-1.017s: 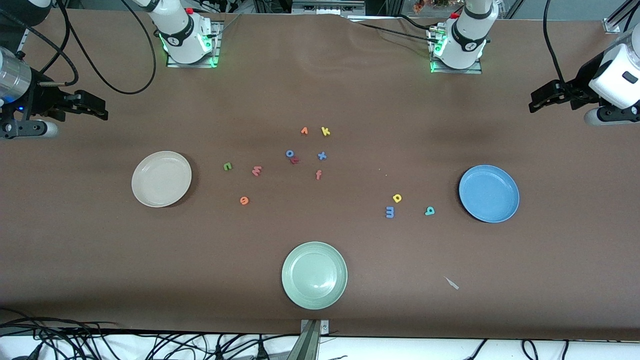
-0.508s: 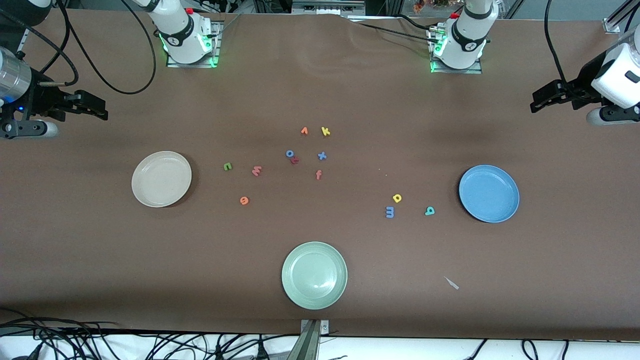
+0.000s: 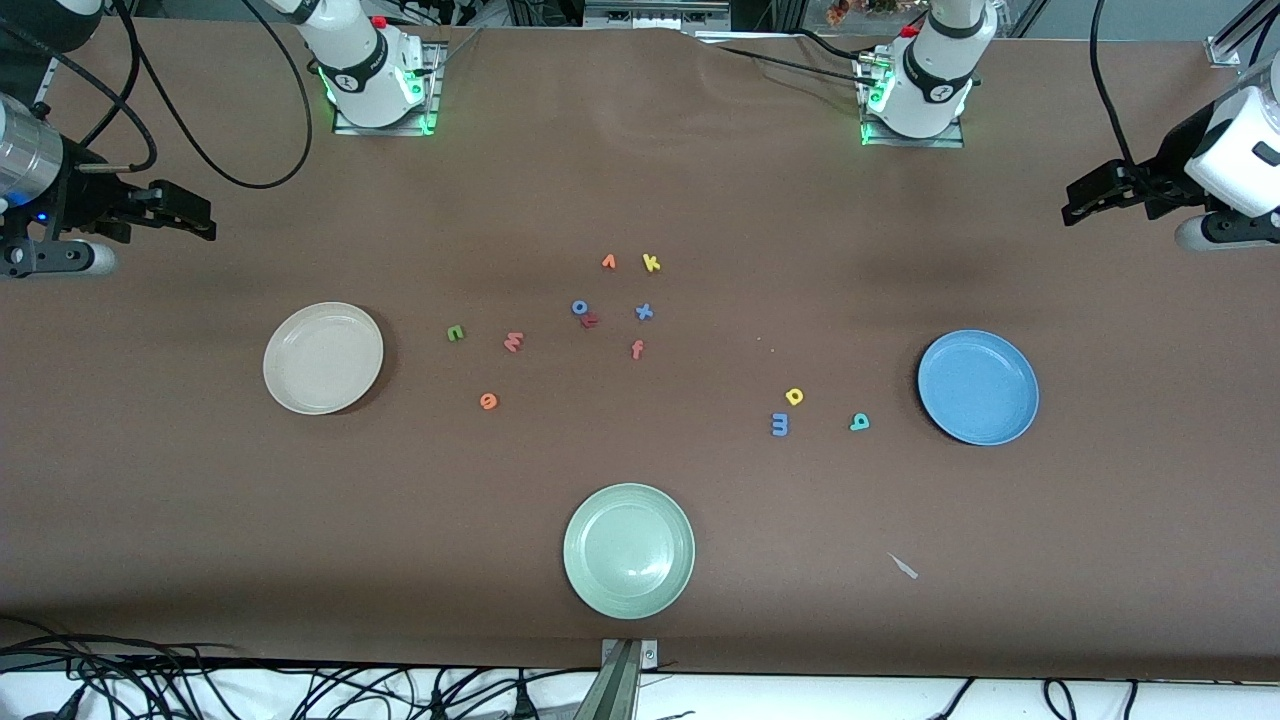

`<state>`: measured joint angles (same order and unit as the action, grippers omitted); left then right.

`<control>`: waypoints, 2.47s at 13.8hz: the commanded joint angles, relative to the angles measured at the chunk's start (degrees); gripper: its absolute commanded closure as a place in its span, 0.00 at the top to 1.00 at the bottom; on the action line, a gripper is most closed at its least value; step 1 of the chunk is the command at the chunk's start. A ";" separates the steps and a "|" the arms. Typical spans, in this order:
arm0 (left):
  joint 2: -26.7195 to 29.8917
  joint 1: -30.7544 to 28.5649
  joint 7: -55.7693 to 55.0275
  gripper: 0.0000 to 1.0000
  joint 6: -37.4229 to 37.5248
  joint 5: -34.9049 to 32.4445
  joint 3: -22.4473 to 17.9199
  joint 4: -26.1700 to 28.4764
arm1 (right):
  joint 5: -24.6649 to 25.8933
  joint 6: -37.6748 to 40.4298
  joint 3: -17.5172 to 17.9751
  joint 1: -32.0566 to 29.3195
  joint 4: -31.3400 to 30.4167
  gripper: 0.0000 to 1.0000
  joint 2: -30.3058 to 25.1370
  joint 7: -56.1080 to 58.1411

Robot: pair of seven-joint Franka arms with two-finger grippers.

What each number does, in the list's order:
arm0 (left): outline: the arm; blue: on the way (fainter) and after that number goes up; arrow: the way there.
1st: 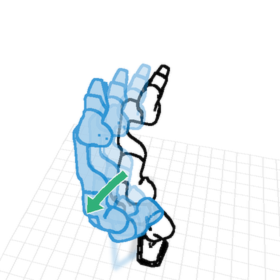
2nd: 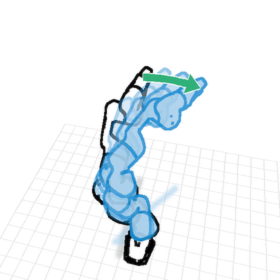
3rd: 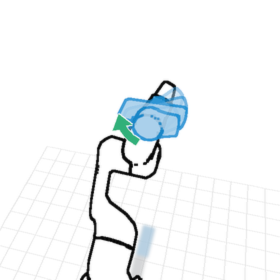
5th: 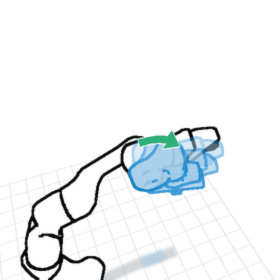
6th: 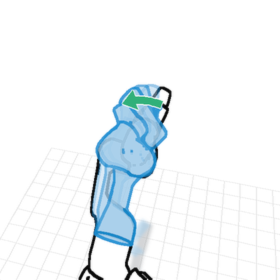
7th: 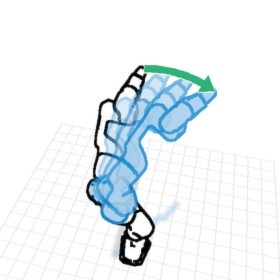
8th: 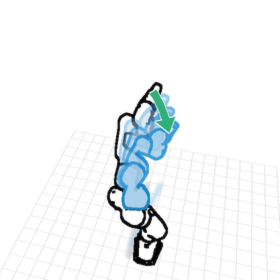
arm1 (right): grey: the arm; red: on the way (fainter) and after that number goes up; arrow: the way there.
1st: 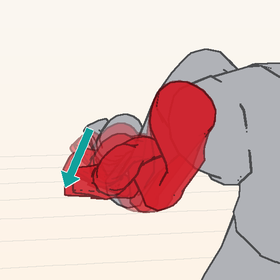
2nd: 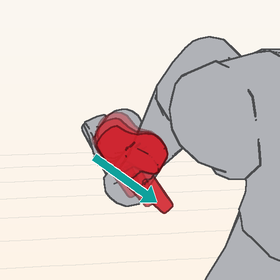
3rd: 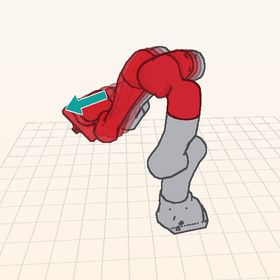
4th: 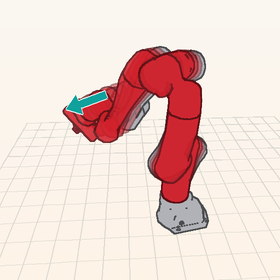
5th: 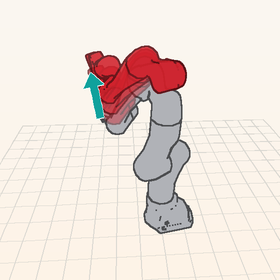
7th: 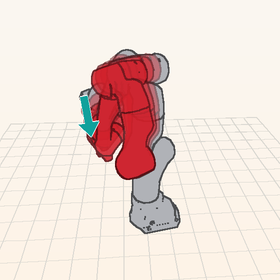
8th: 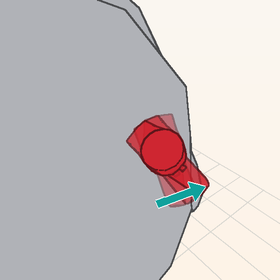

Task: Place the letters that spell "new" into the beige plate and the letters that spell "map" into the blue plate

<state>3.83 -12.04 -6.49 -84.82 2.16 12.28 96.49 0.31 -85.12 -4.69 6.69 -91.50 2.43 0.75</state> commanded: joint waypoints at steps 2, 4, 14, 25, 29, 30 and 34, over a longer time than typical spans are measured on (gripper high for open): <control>-0.40 -0.17 -0.11 1.00 0.71 -1.37 0.47 -1.30 | -0.05 0.13 0.21 -0.36 0.18 1.00 -0.05 -0.13; -0.40 -0.17 -0.11 1.00 0.62 -1.28 0.47 -1.30 | -0.05 0.13 0.21 -0.36 0.18 1.00 -0.05 -0.13; -0.40 0.26 -0.19 1.00 0.62 -0.93 0.55 -1.39 | -0.05 0.13 0.21 -0.36 0.18 1.00 -0.05 -0.13; -0.49 0.44 -0.19 1.00 0.62 -1.28 1.87 -2.09 | -0.22 0.13 0.21 -0.45 0.18 1.00 -0.05 0.39; -0.49 0.35 -0.19 1.00 0.62 -1.02 1.78 -2.09 | -0.48 0.05 0.64 0.25 0.36 1.00 0.74 0.57; -0.49 0.27 -0.19 1.00 0.53 -0.76 1.70 -2.09 | -0.40 0.13 0.82 0.69 0.45 1.00 1.78 0.75; -0.58 0.18 -0.28 1.00 0.62 -0.49 1.70 -2.18 | -0.22 0.22 0.91 3.41 0.71 1.00 4.25 0.75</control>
<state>3.83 -11.78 -6.49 -84.86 2.16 13.74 95.69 0.23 -85.13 -3.74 8.72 -91.51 5.23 0.90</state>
